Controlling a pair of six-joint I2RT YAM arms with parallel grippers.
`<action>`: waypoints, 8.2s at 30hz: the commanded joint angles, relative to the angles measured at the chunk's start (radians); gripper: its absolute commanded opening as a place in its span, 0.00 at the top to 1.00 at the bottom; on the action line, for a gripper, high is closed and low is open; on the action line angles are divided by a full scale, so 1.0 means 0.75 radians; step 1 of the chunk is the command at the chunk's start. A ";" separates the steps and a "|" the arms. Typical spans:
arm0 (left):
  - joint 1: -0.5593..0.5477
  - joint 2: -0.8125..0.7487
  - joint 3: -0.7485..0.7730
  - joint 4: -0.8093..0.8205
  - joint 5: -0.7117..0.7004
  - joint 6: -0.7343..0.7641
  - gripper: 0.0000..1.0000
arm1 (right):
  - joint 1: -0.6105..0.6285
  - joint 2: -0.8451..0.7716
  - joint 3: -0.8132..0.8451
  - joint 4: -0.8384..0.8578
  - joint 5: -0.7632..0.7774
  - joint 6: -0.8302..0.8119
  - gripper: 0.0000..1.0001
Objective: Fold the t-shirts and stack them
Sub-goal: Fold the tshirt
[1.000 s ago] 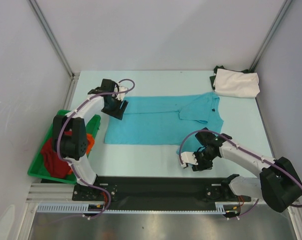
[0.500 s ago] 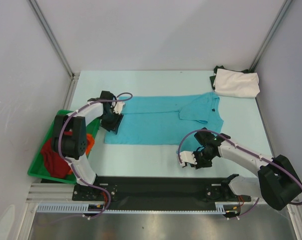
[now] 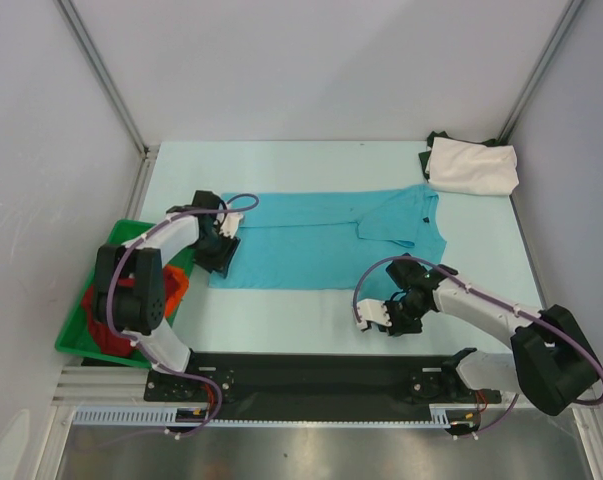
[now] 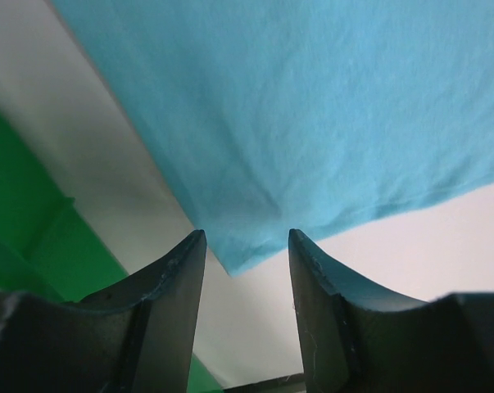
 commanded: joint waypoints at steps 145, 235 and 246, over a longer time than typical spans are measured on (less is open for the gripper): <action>-0.006 0.450 0.789 -0.184 0.014 0.075 0.68 | -0.699 0.932 1.416 0.475 0.035 0.520 1.00; -0.059 0.282 0.754 -0.394 0.171 0.422 0.31 | -0.513 0.942 1.523 0.276 -0.025 0.759 0.56; -0.162 0.243 0.417 -0.217 -0.029 0.769 0.42 | -0.498 0.754 1.261 0.250 0.033 0.741 0.56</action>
